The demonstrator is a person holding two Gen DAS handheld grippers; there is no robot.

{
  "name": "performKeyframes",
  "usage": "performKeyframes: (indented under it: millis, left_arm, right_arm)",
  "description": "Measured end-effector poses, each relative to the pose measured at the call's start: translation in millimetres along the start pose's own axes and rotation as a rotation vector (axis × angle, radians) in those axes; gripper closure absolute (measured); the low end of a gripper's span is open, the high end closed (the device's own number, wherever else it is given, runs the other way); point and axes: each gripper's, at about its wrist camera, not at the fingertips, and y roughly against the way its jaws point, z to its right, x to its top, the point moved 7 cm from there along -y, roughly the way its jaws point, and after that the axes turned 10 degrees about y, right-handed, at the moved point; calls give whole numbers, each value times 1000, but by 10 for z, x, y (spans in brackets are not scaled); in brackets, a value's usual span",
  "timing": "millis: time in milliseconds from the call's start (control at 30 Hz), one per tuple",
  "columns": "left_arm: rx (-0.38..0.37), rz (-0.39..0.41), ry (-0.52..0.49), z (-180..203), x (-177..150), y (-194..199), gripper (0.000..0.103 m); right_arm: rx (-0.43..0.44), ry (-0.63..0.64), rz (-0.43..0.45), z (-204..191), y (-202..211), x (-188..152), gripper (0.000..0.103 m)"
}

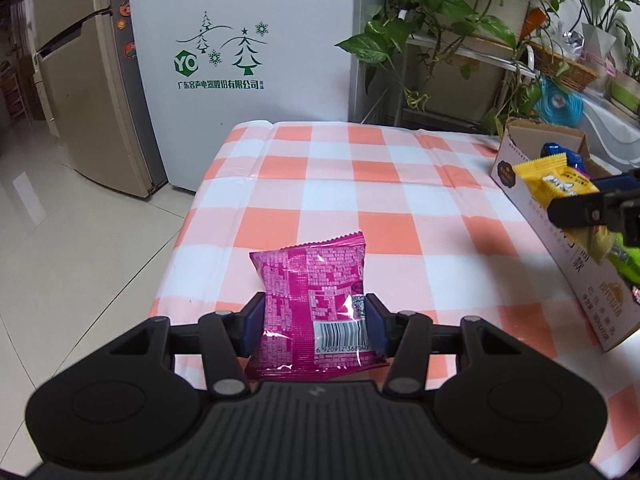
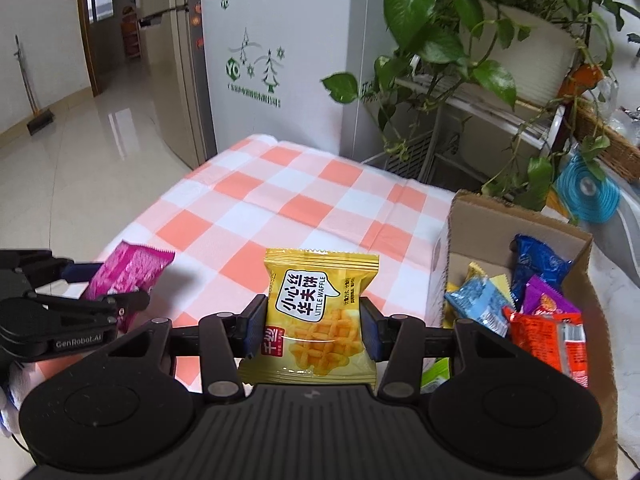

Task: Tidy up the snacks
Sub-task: 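Carry the magenta and yellow waffle packets into the box and release both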

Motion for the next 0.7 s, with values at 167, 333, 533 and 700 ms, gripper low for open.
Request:
performKeyframes:
  millis: [167, 333, 533, 700]
  left_arm:
    - [0, 3, 22, 98, -17, 50, 53]
    - [-24, -13, 16, 305, -71, 76, 53]
    - [-55, -11, -19, 595, -57, 104, 53]
    - [-87, -5, -41, 831, -3, 129, 53]
  right_arm:
    - [-9, -11, 25, 116, 84, -4, 49]
    - [-33, -37, 56, 299, 186, -22, 49]
    - [-81, -94, 72, 614, 273, -94, 49]
    - [-102, -133, 75, 806, 292, -153, 49]
